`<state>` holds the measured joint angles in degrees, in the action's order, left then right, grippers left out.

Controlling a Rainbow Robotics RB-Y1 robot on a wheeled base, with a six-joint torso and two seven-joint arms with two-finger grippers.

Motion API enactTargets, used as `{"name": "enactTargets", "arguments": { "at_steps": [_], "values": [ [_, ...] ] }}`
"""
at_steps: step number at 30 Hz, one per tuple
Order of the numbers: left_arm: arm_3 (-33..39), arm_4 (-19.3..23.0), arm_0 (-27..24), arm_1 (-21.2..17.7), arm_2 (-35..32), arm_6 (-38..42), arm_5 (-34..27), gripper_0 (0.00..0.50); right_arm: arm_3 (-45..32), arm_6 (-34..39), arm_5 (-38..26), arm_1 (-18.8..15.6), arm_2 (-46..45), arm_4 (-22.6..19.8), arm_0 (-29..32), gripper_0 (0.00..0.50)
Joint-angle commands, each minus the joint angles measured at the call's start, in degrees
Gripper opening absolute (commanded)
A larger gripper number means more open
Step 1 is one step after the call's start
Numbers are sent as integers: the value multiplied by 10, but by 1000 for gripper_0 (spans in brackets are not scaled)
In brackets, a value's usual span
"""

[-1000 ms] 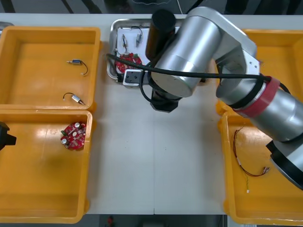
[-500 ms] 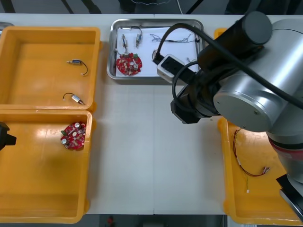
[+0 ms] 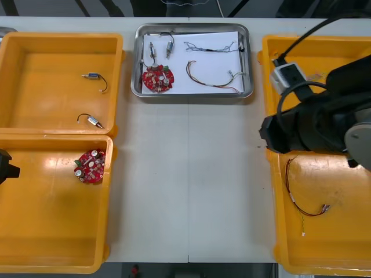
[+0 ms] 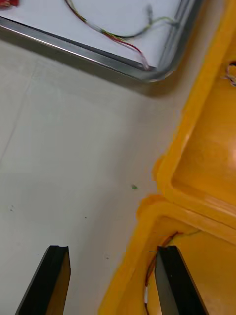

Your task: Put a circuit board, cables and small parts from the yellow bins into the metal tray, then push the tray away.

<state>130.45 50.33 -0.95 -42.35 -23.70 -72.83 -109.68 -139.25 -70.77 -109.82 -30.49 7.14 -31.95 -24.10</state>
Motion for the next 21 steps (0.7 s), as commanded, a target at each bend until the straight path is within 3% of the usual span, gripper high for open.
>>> {"name": "enactTargets", "arguments": {
  "at_steps": [1, 9, 21],
  "values": [
    [16, 4, 12, -20, 1, -47, -3, 500, -18, 19, -2, -52, -77, -31, 49, 500],
    [16, 4, 12, -20, 1, -47, -3, 500, -17, 15, -2, -83, -192, -80, 115, 500],
    [16, 4, 12, -20, 1, -47, -3, 500, 14, 6, -2, -92, -311, -117, 175, 500]
  ]
}}
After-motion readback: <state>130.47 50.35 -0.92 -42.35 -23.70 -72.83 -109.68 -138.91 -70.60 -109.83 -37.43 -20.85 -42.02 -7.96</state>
